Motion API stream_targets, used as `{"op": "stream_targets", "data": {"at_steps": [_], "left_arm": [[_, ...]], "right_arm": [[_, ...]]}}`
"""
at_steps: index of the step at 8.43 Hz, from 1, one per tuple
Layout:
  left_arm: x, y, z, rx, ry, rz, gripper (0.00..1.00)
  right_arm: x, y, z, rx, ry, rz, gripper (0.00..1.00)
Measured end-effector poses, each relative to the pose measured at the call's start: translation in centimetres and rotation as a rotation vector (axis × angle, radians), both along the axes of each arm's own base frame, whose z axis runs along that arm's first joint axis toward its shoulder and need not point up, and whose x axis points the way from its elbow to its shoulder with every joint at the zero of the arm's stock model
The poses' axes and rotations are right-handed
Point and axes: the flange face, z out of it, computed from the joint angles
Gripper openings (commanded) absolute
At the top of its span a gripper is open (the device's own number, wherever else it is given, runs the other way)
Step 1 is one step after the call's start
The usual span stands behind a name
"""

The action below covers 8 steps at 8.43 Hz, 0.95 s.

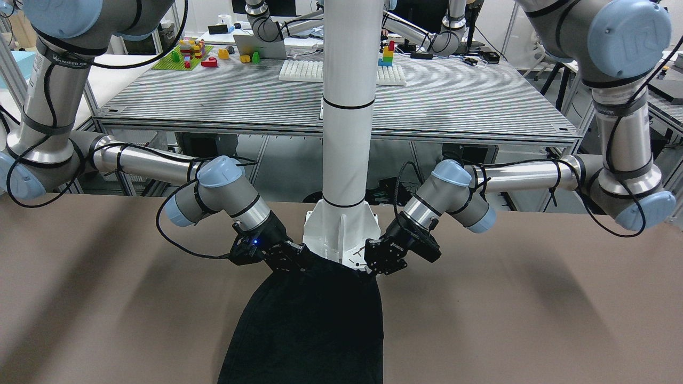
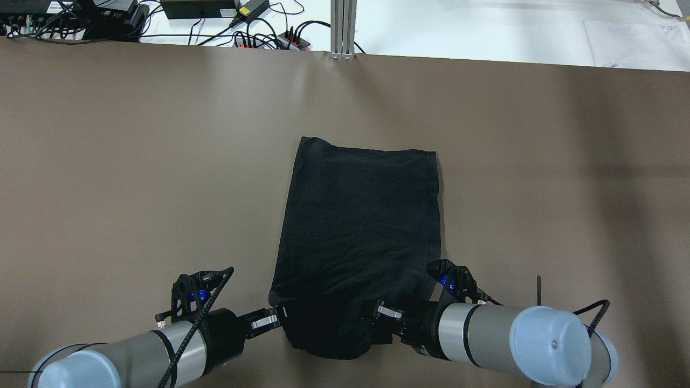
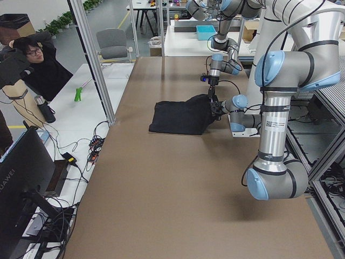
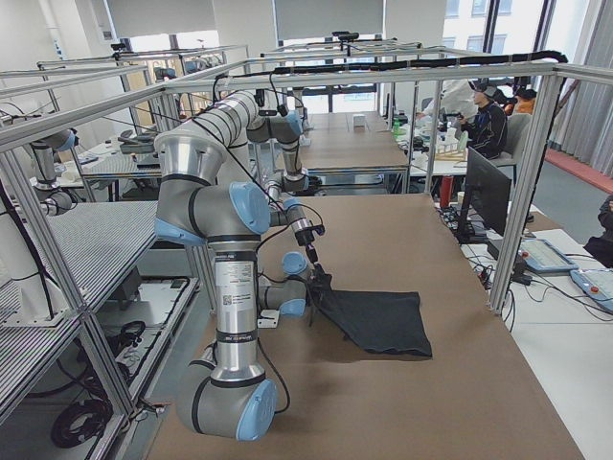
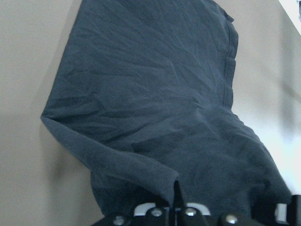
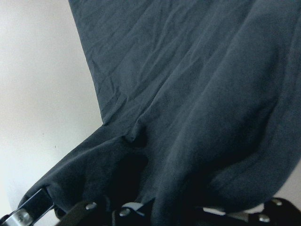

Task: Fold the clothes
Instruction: 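Lift the near edge with both grippers and fold it over toward the far edge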

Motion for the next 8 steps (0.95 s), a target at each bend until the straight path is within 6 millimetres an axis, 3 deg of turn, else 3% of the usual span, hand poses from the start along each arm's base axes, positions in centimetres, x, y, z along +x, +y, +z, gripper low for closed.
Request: {"op": "stream_targets", "data": {"at_steps": [1,3,4,6,8], "left_arm": [[-0.3,-0.9,-1.2,0.010,0.017,-0.004,0.00],[-2.0,-5.2,-2.2,0.016,0.027,-0.022,0.00],[-2.7,-8.3,-2.6,0.012,0.019,-0.037,0.00],[-2.3,-16.2,-5.2,-0.015,-0.023,-0.064,0.00],[-0.5,-22.5,-6.6,-0.028,-0.081,-0.093,0.00]], "right_arm": [[0.3,-1.4,0.6,-0.001,0.015,0.024,0.00],[2.2,-5.7,1.7,0.037,0.052,0.098,0.00],[3.5,-8.0,2.2,0.053,0.072,0.133,0.00],[5.0,-12.1,2.7,0.058,0.093,0.191,0.00],[4.1,-16.0,2.3,0.060,0.108,0.234,0.00]]}}
